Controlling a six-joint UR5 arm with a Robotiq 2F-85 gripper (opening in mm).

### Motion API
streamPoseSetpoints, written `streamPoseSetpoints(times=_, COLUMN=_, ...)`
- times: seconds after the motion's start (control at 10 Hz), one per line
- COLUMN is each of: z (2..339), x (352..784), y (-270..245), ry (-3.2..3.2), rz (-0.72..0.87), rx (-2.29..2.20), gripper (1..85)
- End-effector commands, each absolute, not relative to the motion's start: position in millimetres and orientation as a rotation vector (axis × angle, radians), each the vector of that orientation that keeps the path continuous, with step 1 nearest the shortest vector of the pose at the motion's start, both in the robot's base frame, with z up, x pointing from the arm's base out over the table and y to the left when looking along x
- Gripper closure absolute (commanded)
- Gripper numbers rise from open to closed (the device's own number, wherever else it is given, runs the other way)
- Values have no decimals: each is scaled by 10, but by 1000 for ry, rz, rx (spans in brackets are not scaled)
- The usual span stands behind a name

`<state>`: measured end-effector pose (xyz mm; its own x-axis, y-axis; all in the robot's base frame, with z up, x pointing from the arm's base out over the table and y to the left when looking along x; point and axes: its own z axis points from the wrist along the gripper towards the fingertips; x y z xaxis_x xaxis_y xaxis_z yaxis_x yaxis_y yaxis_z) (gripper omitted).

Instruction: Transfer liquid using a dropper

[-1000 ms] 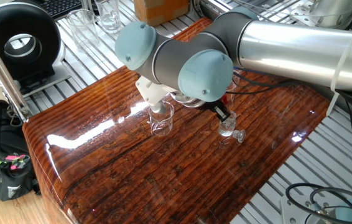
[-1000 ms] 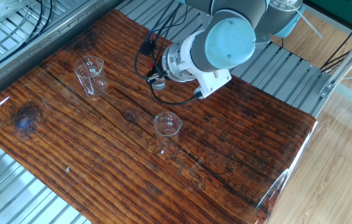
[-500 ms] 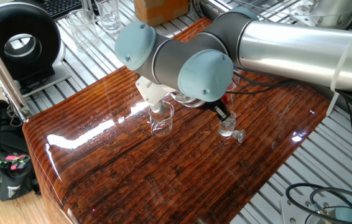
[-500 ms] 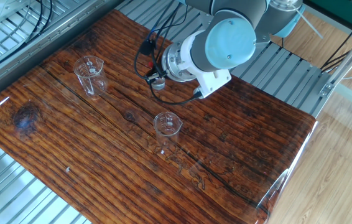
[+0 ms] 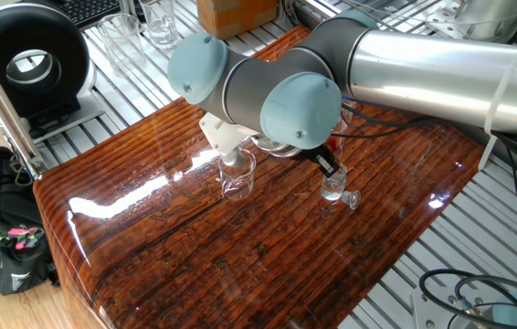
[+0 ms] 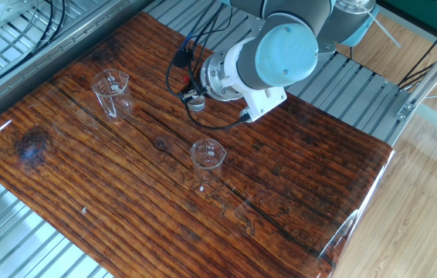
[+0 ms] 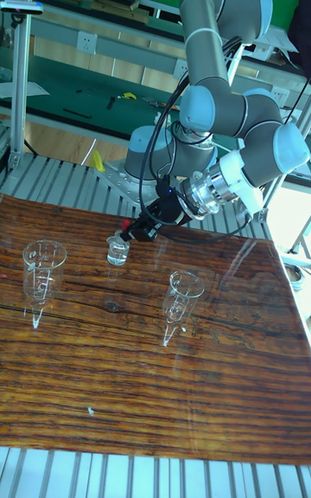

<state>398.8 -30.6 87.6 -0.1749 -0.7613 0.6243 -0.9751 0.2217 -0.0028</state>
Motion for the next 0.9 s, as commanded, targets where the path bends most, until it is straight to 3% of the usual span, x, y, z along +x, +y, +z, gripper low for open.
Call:
streamPoseSetpoints(times=0.0, z=877, x=3962, y=-299, ry=-2008, rz=551, rx=1583, gripper=667)
streamPoseSetpoints(times=0.8, z=909, x=3955, y=-364, ry=-1989, rz=576, rx=1561, gripper=700)
